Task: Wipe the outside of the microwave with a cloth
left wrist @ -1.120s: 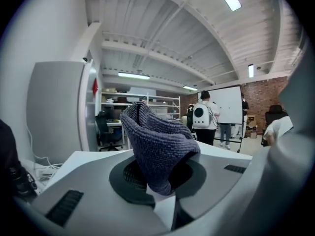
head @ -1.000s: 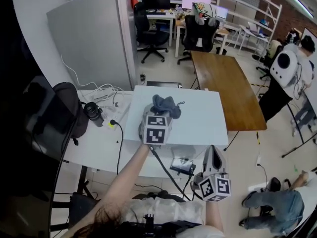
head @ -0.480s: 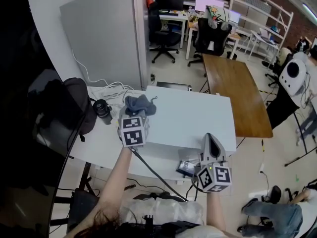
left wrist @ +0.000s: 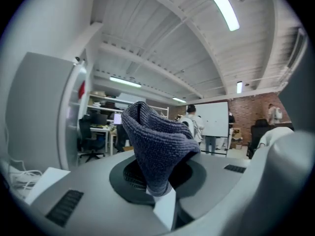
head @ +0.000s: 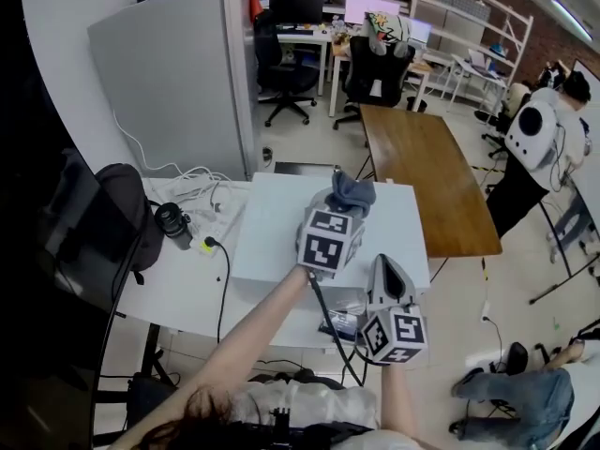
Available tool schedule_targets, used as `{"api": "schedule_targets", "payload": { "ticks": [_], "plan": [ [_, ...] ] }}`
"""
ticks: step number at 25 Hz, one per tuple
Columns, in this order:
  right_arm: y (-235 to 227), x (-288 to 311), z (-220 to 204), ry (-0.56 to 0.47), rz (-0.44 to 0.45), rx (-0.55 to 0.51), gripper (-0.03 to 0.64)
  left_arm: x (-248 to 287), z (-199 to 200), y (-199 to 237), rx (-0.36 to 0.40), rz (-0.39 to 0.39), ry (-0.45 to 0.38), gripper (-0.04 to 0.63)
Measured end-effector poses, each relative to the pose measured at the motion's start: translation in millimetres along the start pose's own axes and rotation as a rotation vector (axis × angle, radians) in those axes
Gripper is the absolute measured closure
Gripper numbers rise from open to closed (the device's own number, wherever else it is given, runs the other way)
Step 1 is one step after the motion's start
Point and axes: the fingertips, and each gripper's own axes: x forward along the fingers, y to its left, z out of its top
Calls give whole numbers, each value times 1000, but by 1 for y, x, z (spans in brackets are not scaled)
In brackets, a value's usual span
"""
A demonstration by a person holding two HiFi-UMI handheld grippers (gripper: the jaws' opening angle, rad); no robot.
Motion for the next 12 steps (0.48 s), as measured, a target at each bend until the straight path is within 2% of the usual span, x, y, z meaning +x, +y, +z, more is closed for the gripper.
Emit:
{"api": "schedule_targets", "payload": {
  "ticks": [2, 7, 10, 12],
  "plan": [
    [-7, -3, -1, 6, -16, -1, 601, 30, 0, -37, 41, -88, 29, 548],
    [-22, -10, 0, 6, -57, -15, 601, 92, -14, -91, 94, -211, 96, 549],
    [-33, -14, 2, 2, -81, -28, 601, 122, -25, -102, 133, -224, 98, 548],
    [-39, -16, 2, -5, -89, -21, 601, 139, -39, -93, 195, -178, 140, 548]
  ]
}}
